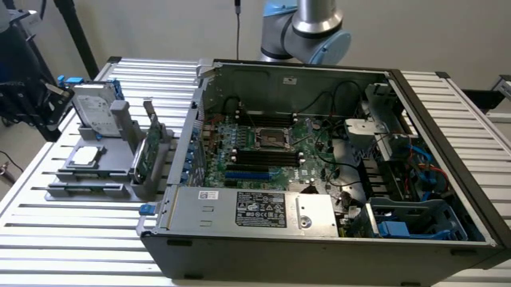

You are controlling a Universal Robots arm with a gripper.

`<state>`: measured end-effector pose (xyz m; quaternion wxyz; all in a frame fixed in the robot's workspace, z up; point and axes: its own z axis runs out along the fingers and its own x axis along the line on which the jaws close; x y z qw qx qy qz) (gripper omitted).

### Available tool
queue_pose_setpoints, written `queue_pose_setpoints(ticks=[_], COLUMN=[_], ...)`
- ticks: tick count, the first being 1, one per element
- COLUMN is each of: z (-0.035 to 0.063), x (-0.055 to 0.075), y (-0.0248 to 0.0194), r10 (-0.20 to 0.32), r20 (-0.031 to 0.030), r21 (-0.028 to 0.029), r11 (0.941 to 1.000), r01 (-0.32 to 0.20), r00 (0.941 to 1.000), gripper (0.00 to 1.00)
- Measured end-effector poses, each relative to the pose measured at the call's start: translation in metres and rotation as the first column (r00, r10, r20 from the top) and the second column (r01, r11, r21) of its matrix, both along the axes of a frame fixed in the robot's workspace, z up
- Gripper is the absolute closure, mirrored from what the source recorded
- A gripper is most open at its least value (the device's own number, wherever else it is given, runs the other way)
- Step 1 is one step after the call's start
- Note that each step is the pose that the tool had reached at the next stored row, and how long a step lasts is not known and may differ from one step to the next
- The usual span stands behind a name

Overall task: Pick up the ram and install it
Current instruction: 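Reach for the ram, then pick up the ram and move it above insertion slot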

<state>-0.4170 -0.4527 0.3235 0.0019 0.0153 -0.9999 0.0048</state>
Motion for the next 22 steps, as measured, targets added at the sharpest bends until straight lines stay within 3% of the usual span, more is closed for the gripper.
queue_pose_setpoints(ticks=[4, 5, 19, 22], z=[-0.0033, -0.0034, -0.0035, -0.0037], x=[0.0008, 0.0009, 0.0008, 0.0007], y=[-0.0040, -0.0041, -0.0042, -0.0043], r10=[0.001, 0.001, 0.001, 0.040], r20=[0.0002, 0.0002, 0.0001, 0.0000], r21=[0.0156, 0.0168, 0.0168, 0.0167], r11=[0.9999, 0.9999, 0.9999, 0.9991], r01=[-0.001, -0.001, -0.001, -0.040], r00=[1.0000, 1.0000, 1.0000, 0.9992], gripper=[0.89, 0.89, 0.89, 0.89])
